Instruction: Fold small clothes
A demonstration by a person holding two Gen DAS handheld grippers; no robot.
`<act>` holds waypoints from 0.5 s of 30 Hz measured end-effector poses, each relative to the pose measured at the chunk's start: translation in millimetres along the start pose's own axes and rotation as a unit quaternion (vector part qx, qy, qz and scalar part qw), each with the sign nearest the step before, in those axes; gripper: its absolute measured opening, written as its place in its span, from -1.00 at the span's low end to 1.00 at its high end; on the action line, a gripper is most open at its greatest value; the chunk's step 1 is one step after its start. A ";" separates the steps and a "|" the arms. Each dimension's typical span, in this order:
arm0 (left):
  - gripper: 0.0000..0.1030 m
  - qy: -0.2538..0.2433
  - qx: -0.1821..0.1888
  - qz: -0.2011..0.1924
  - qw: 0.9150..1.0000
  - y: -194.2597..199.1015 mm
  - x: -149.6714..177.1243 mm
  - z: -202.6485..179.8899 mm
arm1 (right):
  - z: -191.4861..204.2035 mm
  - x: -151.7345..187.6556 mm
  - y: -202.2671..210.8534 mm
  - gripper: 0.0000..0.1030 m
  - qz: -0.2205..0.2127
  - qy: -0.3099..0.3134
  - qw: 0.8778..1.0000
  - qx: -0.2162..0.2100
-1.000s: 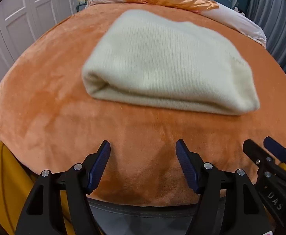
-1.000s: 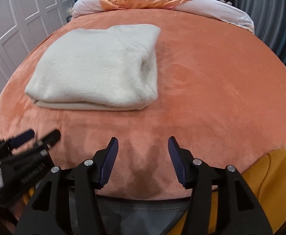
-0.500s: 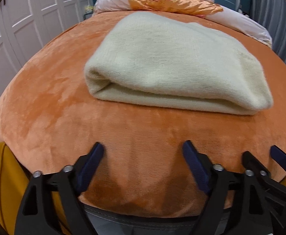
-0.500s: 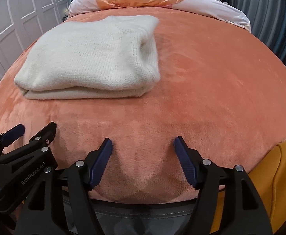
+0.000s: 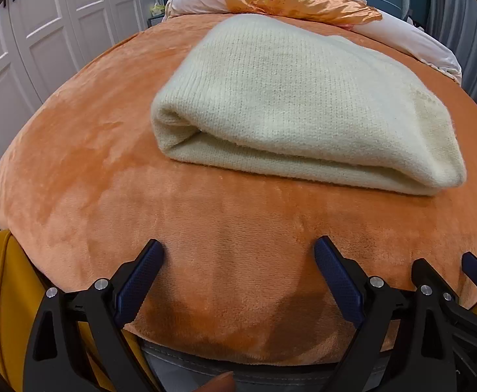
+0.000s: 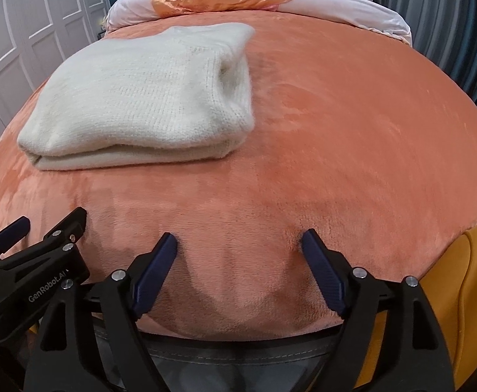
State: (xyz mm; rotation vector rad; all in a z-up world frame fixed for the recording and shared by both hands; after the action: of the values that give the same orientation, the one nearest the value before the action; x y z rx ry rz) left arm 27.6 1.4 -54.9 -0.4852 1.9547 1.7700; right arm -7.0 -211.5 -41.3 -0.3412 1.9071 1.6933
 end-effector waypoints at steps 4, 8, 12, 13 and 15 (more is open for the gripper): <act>0.79 0.004 0.004 0.000 1.000 0.5 1.0 2.3 | -0.1 0.6 -0.3 0.53 0.000 0.001 1.000 -0.001; 0.79 0.006 0.007 0.001 1.000 -0.1 1.0 6.5 | -2.2 -0.4 -0.6 0.54 0.001 0.002 1.000 -0.004; 0.79 0.005 0.008 0.002 1.000 -0.9 -0.5 9.1 | -3.7 -0.6 -1.8 0.55 0.001 0.002 1.000 -0.006; 0.79 0.004 0.008 0.002 1.000 -1.1 -1.0 9.8 | -3.5 -0.6 -1.6 0.55 0.001 0.002 1.000 -0.006; 0.79 0.004 0.007 0.001 1.000 -1.3 -0.5 9.9 | -3.5 -0.5 -1.6 0.55 0.001 0.002 1.000 -0.006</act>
State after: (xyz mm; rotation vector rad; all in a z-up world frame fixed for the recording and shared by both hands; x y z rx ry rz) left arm 29.7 11.1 -56.4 -0.4851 1.9732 1.7566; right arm -6.6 -215.3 -42.2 -0.3477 1.9030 1.7069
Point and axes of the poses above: each gripper's, at about its wrist camera, not at the fingertips, and y roughly against the way its jaws point, z to its left, x to its underside, the point moved 3 cm from there along -y, roughly the way its jaws point, and after that the axes turned 6 degrees about x, right-handed, at the moved point
